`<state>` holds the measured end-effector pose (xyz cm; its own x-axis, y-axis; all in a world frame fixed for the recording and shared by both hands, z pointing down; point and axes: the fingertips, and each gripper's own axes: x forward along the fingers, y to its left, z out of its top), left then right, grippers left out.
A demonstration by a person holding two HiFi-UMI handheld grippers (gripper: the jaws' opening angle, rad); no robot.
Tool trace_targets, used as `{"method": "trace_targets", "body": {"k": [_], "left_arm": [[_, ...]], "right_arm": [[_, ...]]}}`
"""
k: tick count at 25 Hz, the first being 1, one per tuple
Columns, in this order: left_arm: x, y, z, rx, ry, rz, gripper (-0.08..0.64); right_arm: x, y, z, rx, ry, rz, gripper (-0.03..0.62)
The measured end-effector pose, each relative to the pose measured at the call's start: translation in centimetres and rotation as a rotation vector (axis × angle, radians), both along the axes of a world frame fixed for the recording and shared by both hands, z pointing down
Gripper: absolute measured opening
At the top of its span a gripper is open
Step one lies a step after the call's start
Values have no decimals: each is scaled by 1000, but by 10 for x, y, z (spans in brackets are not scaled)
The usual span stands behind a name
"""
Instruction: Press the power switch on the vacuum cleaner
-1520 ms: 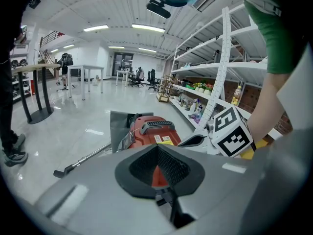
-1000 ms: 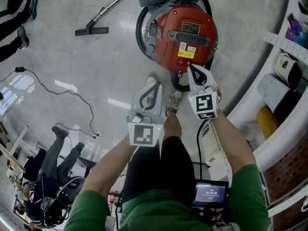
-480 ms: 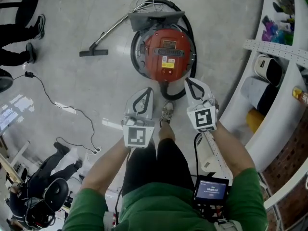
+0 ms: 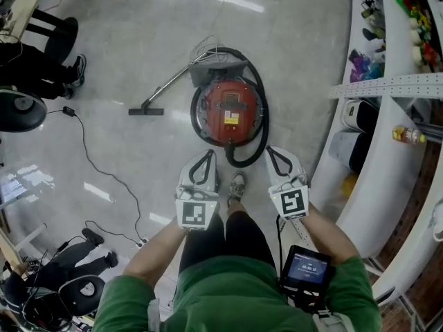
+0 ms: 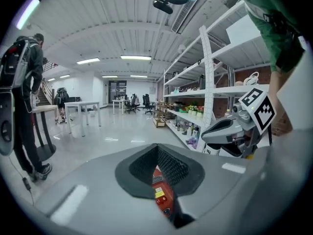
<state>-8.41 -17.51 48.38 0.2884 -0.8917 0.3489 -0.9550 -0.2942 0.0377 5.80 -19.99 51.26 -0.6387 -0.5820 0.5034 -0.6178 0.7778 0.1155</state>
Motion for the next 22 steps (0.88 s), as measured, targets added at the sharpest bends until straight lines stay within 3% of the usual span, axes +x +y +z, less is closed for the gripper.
{"method": "trace_targets", "body": {"k": [11, 22], "left_arm": [[-2, 31, -134, 123, 6, -10, 6], [-8, 69, -211, 220, 26, -35, 7]], "right_arm": [[33, 25, -155, 125, -114, 152, 3], [38, 60, -252, 235, -212, 235, 3]]}}
